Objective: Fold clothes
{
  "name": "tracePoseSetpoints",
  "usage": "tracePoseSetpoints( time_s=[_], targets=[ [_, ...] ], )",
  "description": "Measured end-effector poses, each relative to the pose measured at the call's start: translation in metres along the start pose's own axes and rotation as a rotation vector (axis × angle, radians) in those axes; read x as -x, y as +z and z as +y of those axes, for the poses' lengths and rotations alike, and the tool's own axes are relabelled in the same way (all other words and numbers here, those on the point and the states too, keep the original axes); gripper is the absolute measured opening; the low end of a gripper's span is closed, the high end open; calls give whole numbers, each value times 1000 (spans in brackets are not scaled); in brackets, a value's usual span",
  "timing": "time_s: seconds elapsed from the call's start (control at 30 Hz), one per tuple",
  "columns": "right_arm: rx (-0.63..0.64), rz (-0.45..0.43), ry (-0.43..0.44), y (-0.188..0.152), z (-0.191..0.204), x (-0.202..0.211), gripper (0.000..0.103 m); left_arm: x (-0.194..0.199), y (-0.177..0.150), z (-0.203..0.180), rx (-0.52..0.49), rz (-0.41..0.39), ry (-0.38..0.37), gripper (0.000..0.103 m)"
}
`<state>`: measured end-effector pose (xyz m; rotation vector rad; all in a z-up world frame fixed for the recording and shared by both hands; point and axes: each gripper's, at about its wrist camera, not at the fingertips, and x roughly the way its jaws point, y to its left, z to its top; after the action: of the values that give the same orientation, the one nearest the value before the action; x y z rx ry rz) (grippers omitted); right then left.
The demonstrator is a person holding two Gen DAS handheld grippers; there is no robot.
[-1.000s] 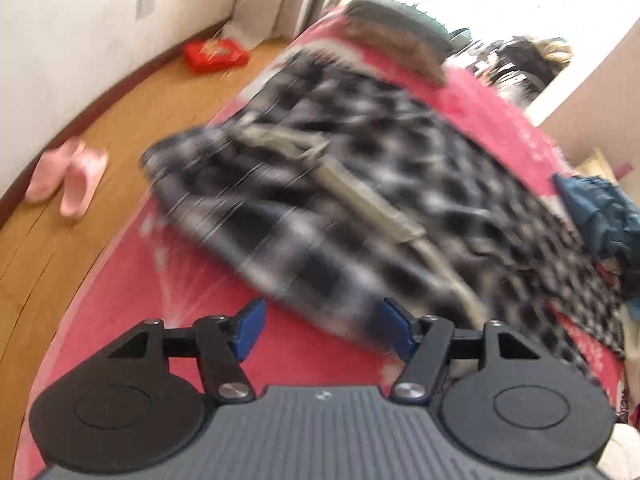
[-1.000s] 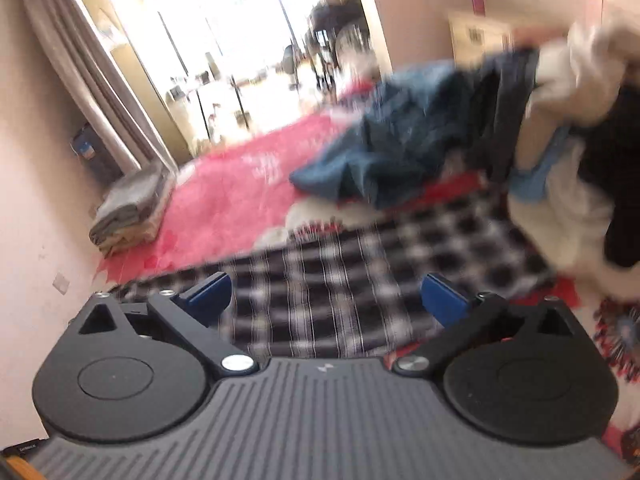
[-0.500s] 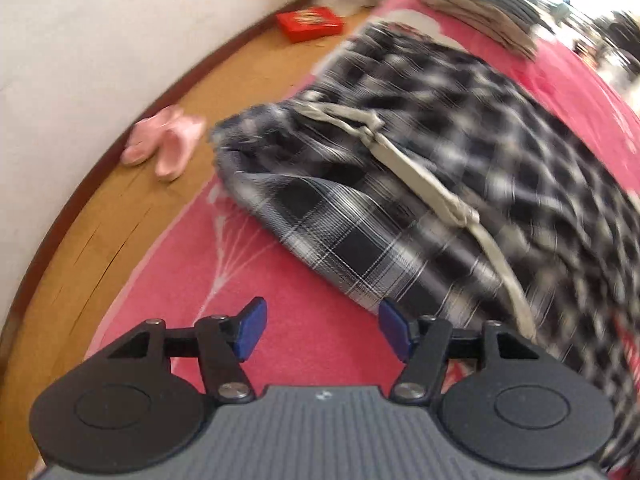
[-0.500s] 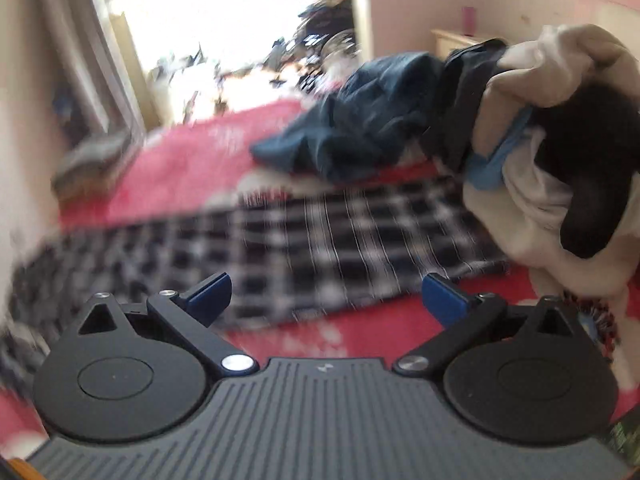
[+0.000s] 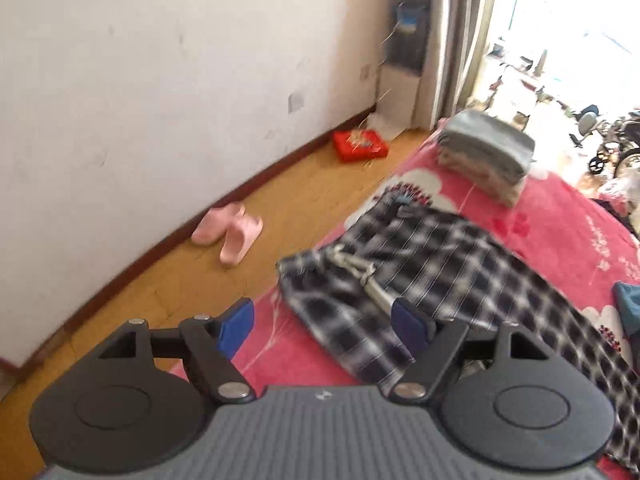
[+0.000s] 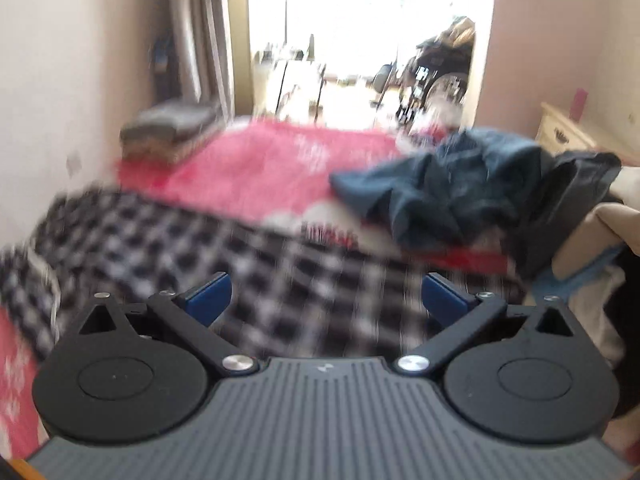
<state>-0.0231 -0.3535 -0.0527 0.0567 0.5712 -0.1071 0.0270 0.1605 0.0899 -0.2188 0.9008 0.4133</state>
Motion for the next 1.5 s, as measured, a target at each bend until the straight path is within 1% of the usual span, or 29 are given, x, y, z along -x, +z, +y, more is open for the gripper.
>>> tracePoseSetpoints(
  time_s=[0.1,0.17,0.23,0.33,0.4,0.5,0.57,0.63,0.7,0.77,0.83,0.9,1.0,1.1,1.17,1.2,1.27,1.33,1.4,1.5],
  targets=[
    [-45,-70,-15,-4,8,-8,102,1,-15,11,-4,-9,-74,79],
    [-52,-93,-25,-11,17,-5,102,-9,-27,18,-34,-7,-118,79],
    [-49,-110,-51,-19,28,7,102,-23,-38,26,-70,-1,-172,79],
    [-16,-120,-111,-31,50,35,102,-50,-46,35,-112,-4,-265,79],
    [8,-120,-162,-36,64,57,102,-68,-44,38,-144,-14,-325,79],
    [-26,-109,-216,-44,82,93,102,-90,-36,40,-203,-43,-415,79],
    [-62,-99,-250,-51,94,116,102,-98,-30,41,-250,-69,-475,79],
    [-123,-88,-275,-59,105,136,102,-102,-27,45,-285,-86,-513,79],
    [-194,-88,-288,-67,114,151,102,-102,-28,52,-298,-94,-523,79],
    [-246,-97,-275,-70,120,160,102,-101,-35,62,-289,-88,-513,79],
    [-276,-90,-260,-69,123,164,102,-102,-46,72,-269,-69,-495,83],
    [-301,-79,-244,-74,124,165,102,-106,-61,77,-246,-48,-487,84],
    [-297,-57,-227,-94,121,169,102,-113,-83,79,-210,-20,-487,83],
    [-273,-79,-265,-115,114,180,102,-108,-101,80,-181,-27,-499,84],
    [-271,-90,-294,-120,104,190,102,-100,-110,81,-173,-32,-505,84],
    [-272,-95,-309,-121,98,196,102,-95,-114,82,-171,-36,-509,87],
    [-258,-88,-344,-112,82,212,102,-86,-121,84,-167,-46,-517,91],
    [-236,-83,-377,-99,63,230,102,-78,-127,88,-163,-72,-518,94],
    [-214,-124,-390,-83,41,253,102,-75,-134,92,-141,-92,-505,94],
    [-212,-208,-361,-60,6,285,102,-82,-143,103,-56,-57,-458,94]
  ],
)
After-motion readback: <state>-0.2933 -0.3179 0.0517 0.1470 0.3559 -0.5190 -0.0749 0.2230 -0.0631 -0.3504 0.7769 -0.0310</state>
